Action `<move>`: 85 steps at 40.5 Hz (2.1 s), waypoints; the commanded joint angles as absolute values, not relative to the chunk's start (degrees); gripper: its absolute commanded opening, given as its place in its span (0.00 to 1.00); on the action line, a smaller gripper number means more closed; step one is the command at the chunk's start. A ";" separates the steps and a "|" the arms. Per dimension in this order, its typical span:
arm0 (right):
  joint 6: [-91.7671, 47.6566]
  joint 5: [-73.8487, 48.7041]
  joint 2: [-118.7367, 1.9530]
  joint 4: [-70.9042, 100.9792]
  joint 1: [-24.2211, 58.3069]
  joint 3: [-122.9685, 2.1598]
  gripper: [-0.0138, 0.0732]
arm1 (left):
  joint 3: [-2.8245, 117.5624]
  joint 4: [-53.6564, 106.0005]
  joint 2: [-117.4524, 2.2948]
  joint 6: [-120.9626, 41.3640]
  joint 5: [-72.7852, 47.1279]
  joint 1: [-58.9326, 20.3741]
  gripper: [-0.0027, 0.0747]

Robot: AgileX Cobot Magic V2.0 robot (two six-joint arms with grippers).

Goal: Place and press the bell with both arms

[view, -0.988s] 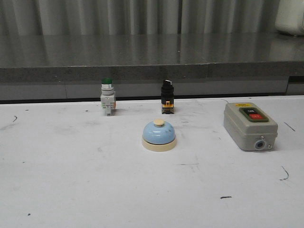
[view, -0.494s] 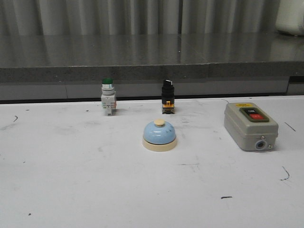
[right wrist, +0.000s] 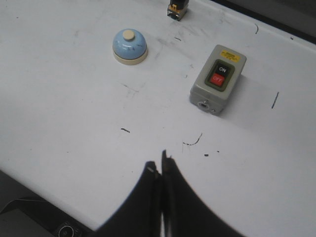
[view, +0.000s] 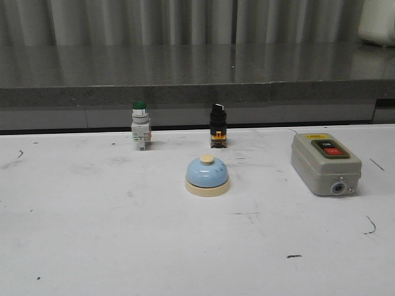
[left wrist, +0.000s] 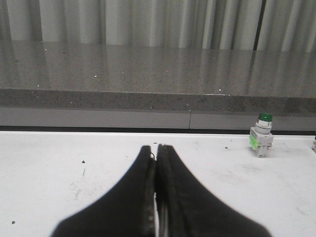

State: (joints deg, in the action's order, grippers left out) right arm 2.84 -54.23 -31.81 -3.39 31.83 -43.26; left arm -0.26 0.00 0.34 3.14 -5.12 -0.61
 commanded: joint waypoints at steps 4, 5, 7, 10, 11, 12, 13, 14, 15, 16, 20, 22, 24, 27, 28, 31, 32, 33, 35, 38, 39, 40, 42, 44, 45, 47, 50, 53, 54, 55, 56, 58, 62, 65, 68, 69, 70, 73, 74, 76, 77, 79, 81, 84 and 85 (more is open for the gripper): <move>2.49 -45.90 -27.15 -4.77 26.17 -40.14 0.08 | -1.60 0.40 1.34 3.36 0.00 -0.99 0.01; 2.49 -43.67 -26.06 -4.72 24.81 -38.61 0.08 | -1.60 0.40 1.34 3.36 0.00 -0.99 0.01; 2.49 -39.29 -23.24 -4.72 22.41 -35.50 0.08 | -1.60 0.40 1.34 3.36 0.00 -0.99 0.01; 2.49 -32.11 -19.15 -4.72 19.06 -30.37 0.08 | -1.60 0.40 1.34 3.36 0.00 -0.99 0.01; 2.49 -29.24 -17.54 -4.72 18.10 -28.74 0.08 | -1.60 0.40 1.34 3.36 0.00 -0.99 0.01; 2.49 -27.07 -15.98 -4.72 16.86 -26.58 0.08 | -1.60 0.40 1.34 3.36 0.00 -0.99 0.01; 2.49 -24.32 -14.84 -4.72 16.01 -24.46 0.08 | -1.60 0.40 1.34 3.36 0.00 -0.99 0.01; 2.49 -22.39 -13.36 -4.72 14.94 -22.91 0.08 | -1.60 0.40 1.34 3.36 0.00 -0.99 0.01; 2.49 -19.96 -12.28 -4.72 13.95 -20.91 0.08 | -1.60 0.40 1.34 3.36 0.00 -0.99 0.01; 2.49 -17.67 -10.87 -4.72 13.25 -19.45 0.08 | -1.60 0.40 1.34 3.36 0.00 -0.99 0.01; 2.55 -11.59 -6.46 -4.68 10.63 -13.05 0.08 | -1.60 0.40 1.34 3.36 0.00 -0.99 0.01; 2.70 -9.04 -4.64 -4.68 9.50 -10.61 0.08 | -1.60 0.40 1.34 3.36 0.00 -0.99 0.01; 2.68 -6.73 -3.23 -4.68 8.21 -8.45 0.08 | -1.60 0.40 1.34 3.36 0.00 -0.99 0.01; 2.68 -3.74 -1.66 -4.68 6.88 -5.69 0.08 | -1.60 0.40 1.34 3.36 0.00 -0.99 0.01; 2.68 -3.03 -1.17 -4.68 6.46 -5.00 0.08 | -1.60 0.40 1.34 3.36 0.00 -0.99 0.01; 2.68 0.00 0.32 -4.68 5.59 -2.41 0.08 | -1.60 0.40 1.34 3.36 0.00 -0.99 0.01; 2.68 0.59 1.03 -4.68 5.30 -1.73 0.08 | -1.60 0.40 1.34 3.36 0.00 -0.99 0.01; 2.68 1.64 1.63 -4.68 5.03 -0.76 0.08 | -1.60 0.40 1.34 3.36 0.00 -0.99 0.01; 2.68 5.07 1.58 -4.68 4.81 1.24 0.08 | -1.60 0.40 1.23 3.36 0.00 -0.99 0.01; 2.68 4.74 1.59 -4.68 4.79 1.21 0.08 | -1.60 0.40 1.23 3.36 0.00 -0.99 0.01; 2.68 4.67 1.59 -4.68 4.79 1.22 0.08 | -1.60 0.40 1.23 3.36 0.00 -0.99 0.01; 2.68 4.61 1.54 -4.68 4.79 1.22 0.08 | -1.60 0.40 1.23 3.36 0.00 -0.99 0.01; 2.68 4.68 1.53 -4.68 4.79 1.22 0.08 | -1.60 0.40 1.23 3.36 0.00 -0.99 0.01; 2.68 4.68 1.53 -4.68 4.79 1.22 0.08 | -1.60 0.40 1.23 3.36 0.00 -0.99 0.01; 2.68 4.68 1.53 -4.68 4.79 1.22 0.08 | -1.60 0.40 1.23 3.36 0.00 -0.99 0.01; 2.68 4.74 1.53 -4.68 4.79 1.22 0.08 | -1.60 0.40 1.23 3.36 0.00 -0.99 0.01; 2.68 4.74 1.53 -4.68 4.79 1.22 0.08 | -1.60 0.40 1.23 3.36 0.00 -0.99 0.01; 2.68 4.91 1.53 -4.68 4.79 1.22 0.08 | -1.60 0.40 1.23 3.36 0.00 -0.99 0.01; 2.68 5.03 1.53 -4.68 4.79 1.22 0.08 | -1.60 0.40 1.23 3.36 0.00 -0.99 0.01; 2.68 5.27 1.53 -4.22 4.79 1.22 0.08 | -1.60 0.40 1.23 3.36 0.00 -0.99 0.01; 2.68 5.33 1.53 -3.20 4.79 1.22 0.08 | -1.60 0.40 1.23 3.36 0.00 -0.99 0.01; 2.62 5.27 1.53 -0.54 4.79 1.22 0.08 | -1.60 0.40 1.23 3.36 0.00 -0.99 0.01; 0.95 4.49 1.59 2.03 4.79 1.22 0.08 | -1.60 0.40 1.23 3.36 0.00 -0.99 0.01; 0.00 4.02 1.59 2.03 4.67 1.22 0.08 | -1.60 0.40 1.23 3.36 0.00 -0.99 0.01; 0.00 3.00 1.59 2.03 3.72 1.22 0.08 | -1.60 0.40 1.23 3.36 0.00 -0.99 0.01; 0.00 2.80 1.59 2.03 2.86 1.22 0.08 | -1.60 0.40 1.23 3.36 0.00 -0.99 0.01; 0.00 2.69 1.59 2.03 2.35 1.22 0.08 | -1.60 0.40 1.23 3.36 0.00 -0.99 0.01; 0.00 2.96 1.59 2.03 0.99 1.22 0.08 | -1.60 0.40 1.23 3.36 0.00 -0.99 0.01; 0.00 3.14 1.59 2.03 0.91 1.22 0.08 | -1.60 0.40 1.23 3.36 0.00 -0.99 0.01; 0.00 3.20 1.59 1.98 0.91 1.22 0.08 | -1.60 0.40 1.23 3.36 0.00 -0.99 0.01; 0.00 3.14 1.59 1.91 0.91 1.22 0.08 | -1.60 0.40 1.23 3.36 0.00 -0.99 0.01; 0.00 2.93 1.59 1.91 0.97 1.22 0.08 | -1.60 0.40 1.23 3.36 0.00 -0.99 0.01; 0.00 2.78 1.59 1.91 0.97 1.22 0.08 | -1.60 0.40 1.23 3.36 0.00 -0.99 0.01; 0.00 2.71 1.59 1.91 0.97 1.22 0.08 | -1.60 0.40 1.23 3.36 0.00 -0.99 0.01; 0.00 2.71 1.59 1.91 0.97 1.22 0.08 | -1.60 0.40 1.23 3.36 0.00 -0.99 0.01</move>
